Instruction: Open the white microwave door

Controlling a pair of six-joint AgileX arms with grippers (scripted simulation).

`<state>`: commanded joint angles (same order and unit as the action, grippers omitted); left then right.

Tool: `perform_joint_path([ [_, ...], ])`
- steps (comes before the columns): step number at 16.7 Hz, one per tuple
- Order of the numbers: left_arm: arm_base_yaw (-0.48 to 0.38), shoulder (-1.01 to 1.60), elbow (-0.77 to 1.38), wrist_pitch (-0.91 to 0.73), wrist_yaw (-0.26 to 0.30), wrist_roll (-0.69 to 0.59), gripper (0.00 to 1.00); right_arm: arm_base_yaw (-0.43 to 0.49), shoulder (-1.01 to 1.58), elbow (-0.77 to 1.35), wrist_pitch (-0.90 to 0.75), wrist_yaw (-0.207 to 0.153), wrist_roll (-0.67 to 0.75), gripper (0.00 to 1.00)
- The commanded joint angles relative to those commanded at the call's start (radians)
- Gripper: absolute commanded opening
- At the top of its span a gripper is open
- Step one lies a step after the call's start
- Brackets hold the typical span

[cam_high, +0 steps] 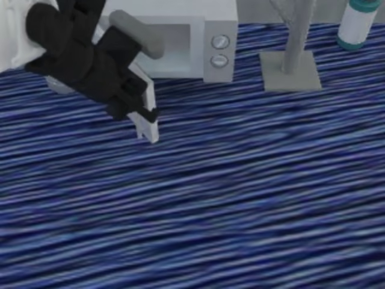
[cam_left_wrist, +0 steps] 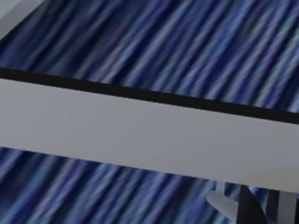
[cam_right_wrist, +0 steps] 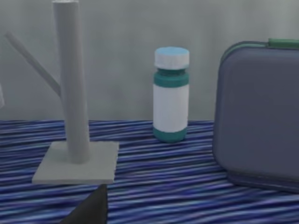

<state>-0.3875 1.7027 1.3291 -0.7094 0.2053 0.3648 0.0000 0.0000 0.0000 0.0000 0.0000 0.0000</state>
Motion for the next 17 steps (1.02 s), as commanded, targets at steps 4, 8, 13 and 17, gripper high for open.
perform_joint_path([
  [4, 0.04, -0.021, -0.019, -0.019, 0.046, 0.093, 0.0, 0.0, 0.0, 0.0, 0.0, 0.0, 0.0, 1.0],
  [8, 0.043, -0.023, -0.02, -0.02, 0.05, 0.1, 0.0, 0.0, 0.0, 0.0, 0.0, 0.0, 0.0, 1.0],
  [13, 0.043, -0.023, -0.02, -0.02, 0.05, 0.1, 0.0, 0.0, 0.0, 0.0, 0.0, 0.0, 0.0, 1.0],
  [17, 0.043, -0.023, -0.02, -0.02, 0.05, 0.1, 0.0, 0.0, 0.0, 0.0, 0.0, 0.0, 0.0, 1.0],
])
